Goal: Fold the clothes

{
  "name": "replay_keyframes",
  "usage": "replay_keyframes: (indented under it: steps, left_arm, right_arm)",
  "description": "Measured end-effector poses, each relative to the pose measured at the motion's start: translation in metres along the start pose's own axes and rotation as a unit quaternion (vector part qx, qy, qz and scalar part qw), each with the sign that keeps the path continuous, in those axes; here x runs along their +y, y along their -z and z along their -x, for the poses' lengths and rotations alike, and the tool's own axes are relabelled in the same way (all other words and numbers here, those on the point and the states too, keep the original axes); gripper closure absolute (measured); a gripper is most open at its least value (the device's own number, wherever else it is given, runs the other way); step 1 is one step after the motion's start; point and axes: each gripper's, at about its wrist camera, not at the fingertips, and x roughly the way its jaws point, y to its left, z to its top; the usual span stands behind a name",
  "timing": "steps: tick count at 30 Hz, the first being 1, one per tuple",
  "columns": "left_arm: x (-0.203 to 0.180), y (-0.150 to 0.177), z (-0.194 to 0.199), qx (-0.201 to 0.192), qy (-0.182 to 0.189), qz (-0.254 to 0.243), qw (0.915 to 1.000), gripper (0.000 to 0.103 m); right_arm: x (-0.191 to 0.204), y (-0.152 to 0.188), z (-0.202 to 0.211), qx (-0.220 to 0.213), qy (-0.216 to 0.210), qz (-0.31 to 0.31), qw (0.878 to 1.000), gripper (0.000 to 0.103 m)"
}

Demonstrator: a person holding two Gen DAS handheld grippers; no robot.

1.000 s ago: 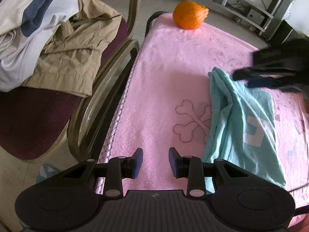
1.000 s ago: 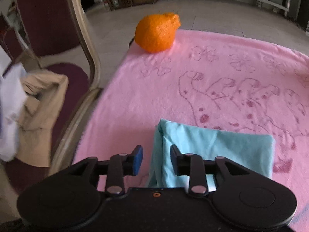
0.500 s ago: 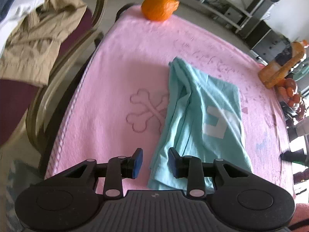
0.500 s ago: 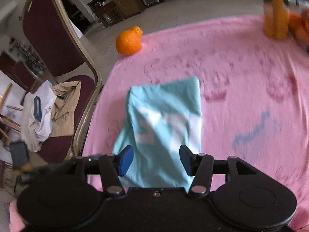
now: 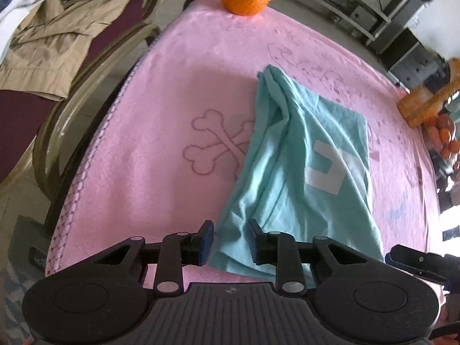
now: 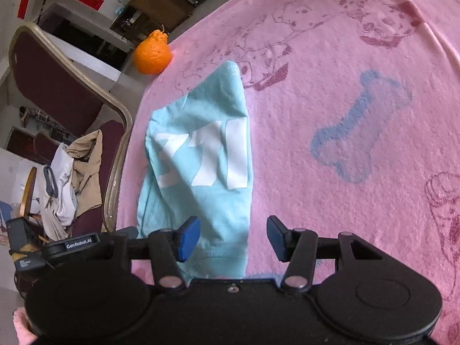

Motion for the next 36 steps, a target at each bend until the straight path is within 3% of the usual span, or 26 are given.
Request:
replay_keyframes:
  steps: [2, 4, 8, 11, 15, 20, 22, 26, 28, 30, 31, 33, 36]
  left_arm:
    - [-0.005, 0.002, 0.0, -0.002, -0.005, -0.014, 0.9999, 0.097]
    - [-0.009, 0.005, 0.004, -0.016, -0.006, -0.028, 0.9995, 0.103]
    - [-0.016, 0.014, 0.024, -0.063, 0.008, -0.039, 0.9972, 0.103]
    - [-0.016, 0.029, 0.04, -0.09, 0.021, -0.021, 0.9956, 0.103]
    - [-0.011, 0.039, 0.04, -0.09, -0.038, -0.004, 0.9952, 0.103]
    - [-0.014, 0.039, 0.015, -0.028, -0.108, -0.018, 0.9936, 0.102]
    - [-0.016, 0.039, 0.018, -0.038, -0.115, -0.02, 0.9924, 0.097]
    - [-0.017, 0.037, 0.04, -0.111, -0.067, -0.018, 0.9914, 0.094]
    - [-0.026, 0.036, 0.04, -0.12, -0.031, -0.036, 0.9916, 0.094]
    - [-0.036, 0.034, 0.032, -0.114, -0.003, -0.057, 0.9918, 0.094]
    - [-0.042, 0.034, 0.026, -0.108, 0.001, -0.069, 0.9917, 0.094]
    - [-0.055, 0.033, 0.012, -0.095, -0.011, -0.098, 0.9905, 0.094]
    - [-0.064, 0.036, -0.006, -0.072, -0.077, -0.138, 0.9848, 0.096]
  right_arm:
    - [-0.002, 0.002, -0.003, 0.006, 0.004, 0.0, 1.0, 0.052]
    - [-0.005, 0.006, -0.006, 0.01, 0.016, 0.002, 1.0, 0.052]
    - [-0.012, 0.006, -0.007, 0.007, 0.034, -0.006, 0.999, 0.052]
    - [-0.016, 0.006, -0.007, 0.005, 0.031, -0.016, 0.999, 0.052]
    - [-0.02, 0.005, -0.006, 0.003, 0.029, -0.023, 0.999, 0.052]
    - [-0.016, 0.006, -0.001, -0.008, 0.032, -0.009, 0.999, 0.05]
    - [-0.014, 0.006, 0.002, -0.014, 0.033, -0.001, 0.999, 0.047]
    - [-0.009, 0.006, 0.008, -0.027, 0.035, 0.016, 0.999, 0.045]
    - [-0.006, 0.007, 0.013, -0.045, 0.032, 0.027, 0.998, 0.048]
    - [0.0, 0.005, 0.016, -0.061, 0.029, 0.044, 0.997, 0.074]
    - [0.003, 0.005, 0.014, -0.06, 0.023, 0.052, 0.997, 0.078]
    - [0.008, 0.004, 0.008, -0.051, 0.005, 0.064, 0.997, 0.079]
    - [0.019, 0.009, -0.01, -0.029, 0.001, 0.098, 0.995, 0.079]
